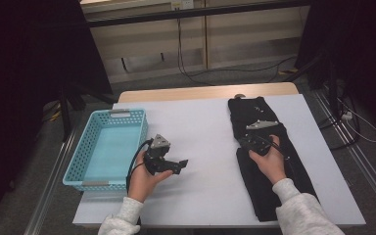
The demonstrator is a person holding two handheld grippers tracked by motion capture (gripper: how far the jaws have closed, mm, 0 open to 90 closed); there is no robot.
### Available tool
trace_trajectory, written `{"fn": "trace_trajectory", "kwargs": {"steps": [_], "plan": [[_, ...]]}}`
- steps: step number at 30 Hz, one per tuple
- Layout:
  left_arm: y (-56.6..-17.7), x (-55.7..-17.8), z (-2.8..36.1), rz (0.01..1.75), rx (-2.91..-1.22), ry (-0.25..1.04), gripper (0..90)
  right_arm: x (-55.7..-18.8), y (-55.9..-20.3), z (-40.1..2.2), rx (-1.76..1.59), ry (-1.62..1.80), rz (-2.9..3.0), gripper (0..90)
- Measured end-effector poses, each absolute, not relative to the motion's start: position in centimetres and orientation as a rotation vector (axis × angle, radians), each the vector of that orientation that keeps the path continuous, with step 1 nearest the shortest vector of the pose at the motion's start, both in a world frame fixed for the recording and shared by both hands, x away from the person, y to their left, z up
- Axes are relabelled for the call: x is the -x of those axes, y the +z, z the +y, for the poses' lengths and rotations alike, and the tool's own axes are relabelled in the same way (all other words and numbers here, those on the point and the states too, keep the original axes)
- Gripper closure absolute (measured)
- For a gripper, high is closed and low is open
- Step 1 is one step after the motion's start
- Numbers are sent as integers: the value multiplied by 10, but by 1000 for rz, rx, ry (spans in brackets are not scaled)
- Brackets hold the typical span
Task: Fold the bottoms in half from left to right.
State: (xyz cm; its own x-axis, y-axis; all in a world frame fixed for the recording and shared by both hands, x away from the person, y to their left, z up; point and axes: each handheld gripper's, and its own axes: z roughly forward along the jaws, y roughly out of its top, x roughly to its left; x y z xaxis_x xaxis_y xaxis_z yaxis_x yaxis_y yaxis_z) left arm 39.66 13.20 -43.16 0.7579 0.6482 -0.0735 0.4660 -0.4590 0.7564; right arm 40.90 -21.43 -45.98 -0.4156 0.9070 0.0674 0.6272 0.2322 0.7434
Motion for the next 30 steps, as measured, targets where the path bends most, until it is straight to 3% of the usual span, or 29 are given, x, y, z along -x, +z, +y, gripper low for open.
{"fn": "trace_trajectory", "kwargs": {"steps": [18, 30], "plan": [[-430, -397, 133, 840, -2129, 279, 107, -402, -457, -201, -1342, 1033, 2199, 855], [-429, -398, 137, 854, -2113, 279, 107, -385, -458, -160, -1191, 1090, 2350, 855]]}}
